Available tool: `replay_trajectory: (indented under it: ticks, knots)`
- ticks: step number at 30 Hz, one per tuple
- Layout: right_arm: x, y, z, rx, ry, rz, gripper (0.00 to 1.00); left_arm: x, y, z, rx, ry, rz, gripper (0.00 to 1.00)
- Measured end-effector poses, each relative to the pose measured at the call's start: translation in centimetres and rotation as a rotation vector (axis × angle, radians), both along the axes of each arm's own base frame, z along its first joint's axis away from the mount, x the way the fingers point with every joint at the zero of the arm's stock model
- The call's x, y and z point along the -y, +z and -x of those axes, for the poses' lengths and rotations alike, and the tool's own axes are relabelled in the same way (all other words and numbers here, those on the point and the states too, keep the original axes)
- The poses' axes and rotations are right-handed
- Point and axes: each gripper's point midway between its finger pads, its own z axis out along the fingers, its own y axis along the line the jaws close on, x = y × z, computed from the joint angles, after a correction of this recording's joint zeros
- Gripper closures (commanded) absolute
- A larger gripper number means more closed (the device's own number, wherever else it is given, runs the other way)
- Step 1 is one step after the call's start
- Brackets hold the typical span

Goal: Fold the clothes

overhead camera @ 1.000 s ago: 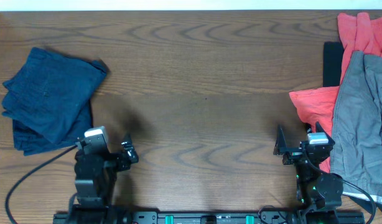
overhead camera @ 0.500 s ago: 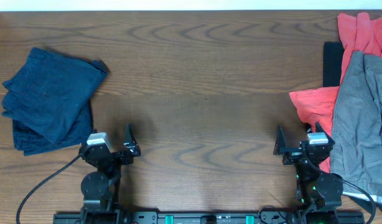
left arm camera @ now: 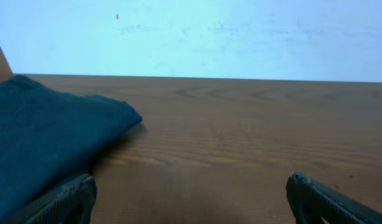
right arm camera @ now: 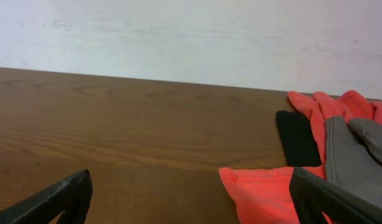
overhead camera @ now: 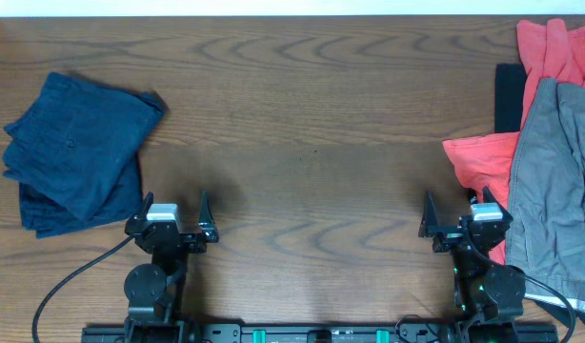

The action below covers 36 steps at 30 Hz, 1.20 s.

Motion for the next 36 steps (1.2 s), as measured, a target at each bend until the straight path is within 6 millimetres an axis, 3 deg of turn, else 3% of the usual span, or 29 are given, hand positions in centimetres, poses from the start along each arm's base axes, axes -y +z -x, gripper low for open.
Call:
replay_trajectory:
  ticks: [36]
  knots:
    - [0.0, 0.01, 0.0, 0.0, 0.0, 0.0, 0.01, 0.12, -0.01, 0.0, -0.002, 0.0, 0.062, 0.02]
